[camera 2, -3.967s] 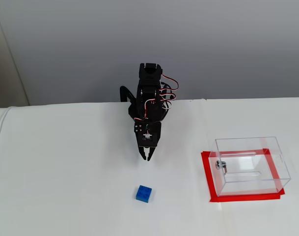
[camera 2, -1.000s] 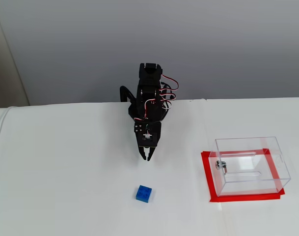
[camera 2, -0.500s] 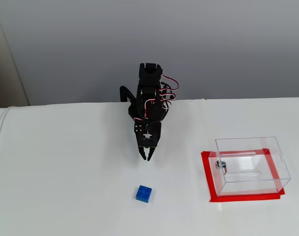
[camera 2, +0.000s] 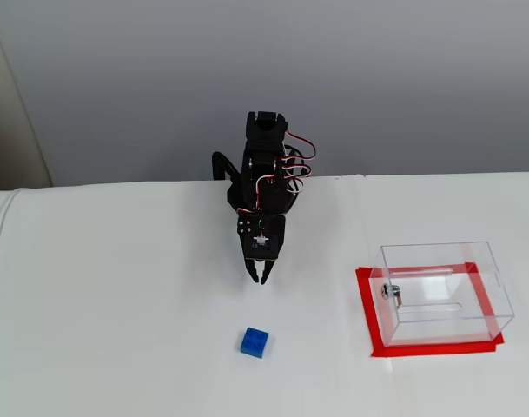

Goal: Pick the blue lego brick and place it into the transparent box

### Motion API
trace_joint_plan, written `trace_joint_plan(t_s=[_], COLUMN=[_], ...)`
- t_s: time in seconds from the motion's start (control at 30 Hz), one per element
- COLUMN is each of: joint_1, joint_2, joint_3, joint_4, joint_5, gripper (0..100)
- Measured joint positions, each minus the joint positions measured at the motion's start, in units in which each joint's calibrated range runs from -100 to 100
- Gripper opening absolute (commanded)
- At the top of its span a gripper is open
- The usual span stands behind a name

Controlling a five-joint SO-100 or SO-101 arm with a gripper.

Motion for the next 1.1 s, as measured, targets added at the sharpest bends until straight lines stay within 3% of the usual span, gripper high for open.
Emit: trace_joint_plan(t_s=[0.6,1.1], joint_1=[-1.71,-4.49], joint_2=[0.0,9.73], joint_3=[-0.62,-16.86], joint_4=[0.0,0.69], joint_5=[0.0,0.0], gripper=[2,2])
